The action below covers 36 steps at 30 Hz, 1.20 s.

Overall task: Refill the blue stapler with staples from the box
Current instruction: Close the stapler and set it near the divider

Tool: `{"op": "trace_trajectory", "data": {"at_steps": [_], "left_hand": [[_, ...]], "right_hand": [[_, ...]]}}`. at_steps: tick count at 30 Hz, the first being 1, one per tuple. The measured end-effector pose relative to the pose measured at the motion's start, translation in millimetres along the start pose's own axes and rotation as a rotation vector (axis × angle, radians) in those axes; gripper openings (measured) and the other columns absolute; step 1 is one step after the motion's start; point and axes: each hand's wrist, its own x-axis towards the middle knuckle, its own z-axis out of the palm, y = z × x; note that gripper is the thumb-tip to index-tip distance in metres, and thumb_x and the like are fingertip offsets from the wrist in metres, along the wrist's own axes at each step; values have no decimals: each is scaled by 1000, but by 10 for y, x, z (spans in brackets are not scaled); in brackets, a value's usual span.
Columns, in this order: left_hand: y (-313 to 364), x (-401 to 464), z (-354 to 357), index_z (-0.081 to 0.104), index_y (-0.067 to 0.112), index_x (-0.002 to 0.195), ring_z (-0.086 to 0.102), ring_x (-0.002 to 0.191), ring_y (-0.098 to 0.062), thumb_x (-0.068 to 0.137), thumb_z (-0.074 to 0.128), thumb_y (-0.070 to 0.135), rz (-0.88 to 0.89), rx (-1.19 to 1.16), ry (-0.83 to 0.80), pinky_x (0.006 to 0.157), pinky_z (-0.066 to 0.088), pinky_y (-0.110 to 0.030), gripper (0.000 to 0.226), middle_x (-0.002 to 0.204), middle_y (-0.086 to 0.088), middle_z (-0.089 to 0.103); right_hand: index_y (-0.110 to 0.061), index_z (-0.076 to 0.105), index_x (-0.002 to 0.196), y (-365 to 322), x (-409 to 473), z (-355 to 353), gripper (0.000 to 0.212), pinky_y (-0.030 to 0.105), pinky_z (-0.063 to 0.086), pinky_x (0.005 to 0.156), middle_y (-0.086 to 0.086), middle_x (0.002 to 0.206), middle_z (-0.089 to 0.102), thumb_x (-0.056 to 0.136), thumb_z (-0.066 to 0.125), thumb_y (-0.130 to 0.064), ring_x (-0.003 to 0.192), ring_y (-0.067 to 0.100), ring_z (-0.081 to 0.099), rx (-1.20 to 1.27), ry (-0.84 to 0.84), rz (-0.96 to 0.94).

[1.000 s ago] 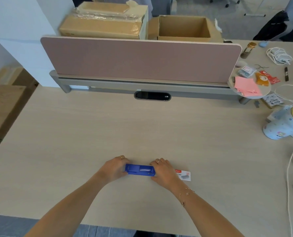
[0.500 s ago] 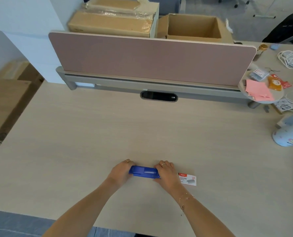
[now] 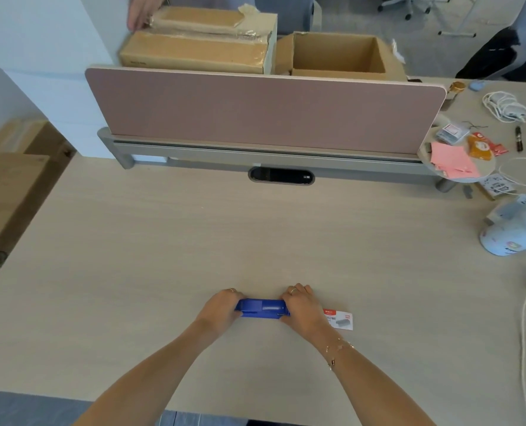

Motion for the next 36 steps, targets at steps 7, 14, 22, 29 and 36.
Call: {"op": "trace_trajectory", "data": {"at_steps": [7, 14, 22, 29, 36], "left_hand": [[154, 240, -305, 64, 10, 100, 57, 92, -29, 81, 58, 8, 62, 69, 20, 78, 47, -36, 19, 94, -13, 64], [360, 676, -599, 62, 10, 91, 57, 87, -28, 83, 59, 10, 91, 88, 39, 74, 46, -35, 9, 89, -12, 64], [583, 1266, -803, 62, 8, 86, 58, 81, -29, 82, 61, 9, 91, 54, 39, 70, 47, -37, 4, 87, -13, 65], [649, 1865, -1024, 65, 7, 85, 58, 80, -28, 80, 63, 8, 113, 4, 90, 72, 47, -38, 5, 87, -14, 66], [588, 2379, -1145, 66, 9, 92, 59, 83, -28, 81, 65, 9, 104, -21, 116, 73, 49, -38, 11, 89, -13, 67]], "right_hand": [[-10, 61, 100, 193, 178, -271, 26, 33, 34, 90, 12, 103, 62, 77, 64, -21, 101, 29, 49, 4, 4, 21], [-12, 60, 103, 499, 461, -581, 27, 32, 33, 90, 9, 105, 63, 79, 64, -22, 102, 27, 49, 15, 66, 32], [-14, 58, 106, 924, 847, -864, 27, 31, 34, 89, 7, 105, 62, 81, 63, -23, 98, 25, 53, 38, 75, 54], [-13, 62, 101, 1282, 1336, -1015, 22, 32, 36, 87, 9, 100, 65, 79, 64, -18, 93, 26, 55, 65, 138, 70], [-13, 59, 106, 1529, 1812, -1114, 28, 32, 35, 89, 8, 103, 63, 80, 64, -20, 96, 27, 53, 76, 133, 74]]}}
